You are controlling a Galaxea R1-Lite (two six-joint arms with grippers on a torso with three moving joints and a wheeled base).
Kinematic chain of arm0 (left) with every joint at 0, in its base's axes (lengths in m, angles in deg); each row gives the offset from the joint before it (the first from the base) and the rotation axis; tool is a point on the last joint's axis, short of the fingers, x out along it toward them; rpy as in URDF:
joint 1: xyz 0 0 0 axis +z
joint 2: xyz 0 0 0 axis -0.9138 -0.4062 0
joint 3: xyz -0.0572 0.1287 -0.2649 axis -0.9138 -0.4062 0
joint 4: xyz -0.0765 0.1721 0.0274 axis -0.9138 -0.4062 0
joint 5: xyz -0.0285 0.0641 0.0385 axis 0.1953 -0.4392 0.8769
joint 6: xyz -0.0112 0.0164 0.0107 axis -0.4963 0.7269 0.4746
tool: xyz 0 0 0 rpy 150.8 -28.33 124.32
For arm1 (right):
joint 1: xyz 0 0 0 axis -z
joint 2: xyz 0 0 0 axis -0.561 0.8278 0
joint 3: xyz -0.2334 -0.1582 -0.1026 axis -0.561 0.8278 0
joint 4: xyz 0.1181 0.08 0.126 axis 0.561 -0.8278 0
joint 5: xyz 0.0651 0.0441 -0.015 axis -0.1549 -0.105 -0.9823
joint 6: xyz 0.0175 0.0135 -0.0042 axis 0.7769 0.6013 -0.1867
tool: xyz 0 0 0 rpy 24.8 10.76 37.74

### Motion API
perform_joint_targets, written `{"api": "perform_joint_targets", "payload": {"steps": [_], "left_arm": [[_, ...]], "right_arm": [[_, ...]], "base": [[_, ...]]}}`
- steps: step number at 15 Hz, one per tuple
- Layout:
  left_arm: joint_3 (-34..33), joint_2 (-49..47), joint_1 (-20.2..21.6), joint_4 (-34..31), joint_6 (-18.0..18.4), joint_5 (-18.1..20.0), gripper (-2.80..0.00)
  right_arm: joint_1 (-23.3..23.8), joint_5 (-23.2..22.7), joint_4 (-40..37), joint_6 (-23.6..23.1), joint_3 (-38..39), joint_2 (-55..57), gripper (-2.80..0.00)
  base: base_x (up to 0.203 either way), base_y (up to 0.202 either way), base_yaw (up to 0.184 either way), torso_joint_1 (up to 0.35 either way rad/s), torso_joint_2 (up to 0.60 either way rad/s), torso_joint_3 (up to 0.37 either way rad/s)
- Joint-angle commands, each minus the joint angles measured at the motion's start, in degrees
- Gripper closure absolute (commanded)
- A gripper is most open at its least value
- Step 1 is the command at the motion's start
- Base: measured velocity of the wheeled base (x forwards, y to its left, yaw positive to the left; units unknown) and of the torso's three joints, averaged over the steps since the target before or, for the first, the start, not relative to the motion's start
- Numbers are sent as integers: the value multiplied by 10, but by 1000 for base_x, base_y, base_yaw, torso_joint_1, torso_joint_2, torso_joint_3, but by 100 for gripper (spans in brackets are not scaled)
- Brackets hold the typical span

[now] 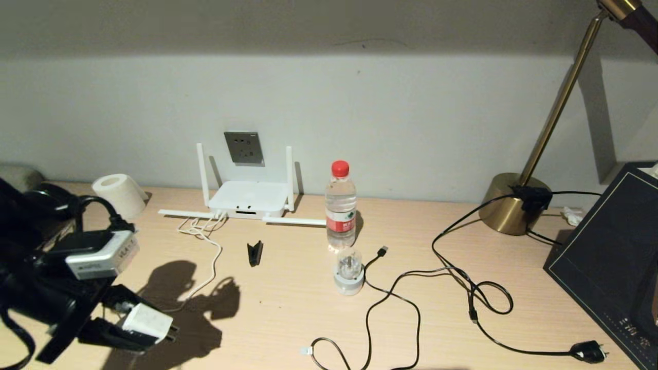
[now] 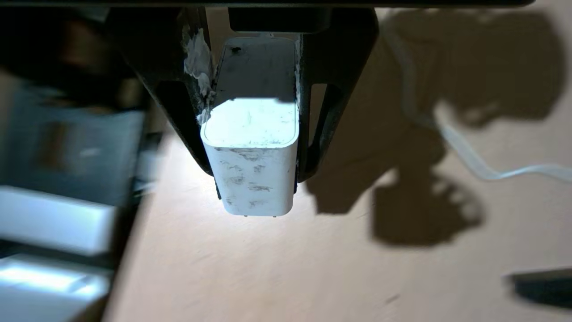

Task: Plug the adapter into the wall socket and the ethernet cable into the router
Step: Pick up plug, then align plug and socket

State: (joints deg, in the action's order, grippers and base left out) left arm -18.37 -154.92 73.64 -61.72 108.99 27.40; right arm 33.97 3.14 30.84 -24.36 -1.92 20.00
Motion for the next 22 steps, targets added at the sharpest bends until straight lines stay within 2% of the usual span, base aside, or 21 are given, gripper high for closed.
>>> {"api": "perform_joint_targets", "payload": {"steps": [1, 2, 3, 5, 10, 21, 22], "left_arm": [[-34, -18, -2, 157, -9, -37, 0], [-62, -48, -4, 243, -26, -52, 0], [-81, -76, -9, 302, -39, -60, 0], [-93, -115, -33, 352, -56, -69, 0], [-65, -146, -40, 350, -61, -72, 0], [-67, -157, -39, 340, -56, -73, 0], [-67, -156, -39, 333, -56, -73, -280]], "right_arm": [[0, 0, 0, 0, 6, 0, 0], [0, 0, 0, 0, 6, 0, 0], [0, 0, 0, 0, 6, 0, 0], [0, 0, 0, 0, 6, 0, 0], [0, 0, 0, 0, 6, 0, 0], [0, 0, 0, 0, 6, 0, 0], [0, 0, 0, 0, 6, 0, 0]], "base": [[0, 0, 0, 0, 0, 0], [0, 0, 0, 0, 0, 0], [0, 0, 0, 0, 0, 0], [0, 0, 0, 0, 0, 0], [0, 0, 0, 0, 0, 0], [0, 0, 0, 0, 0, 0], [0, 0, 0, 0, 0, 0]]}}
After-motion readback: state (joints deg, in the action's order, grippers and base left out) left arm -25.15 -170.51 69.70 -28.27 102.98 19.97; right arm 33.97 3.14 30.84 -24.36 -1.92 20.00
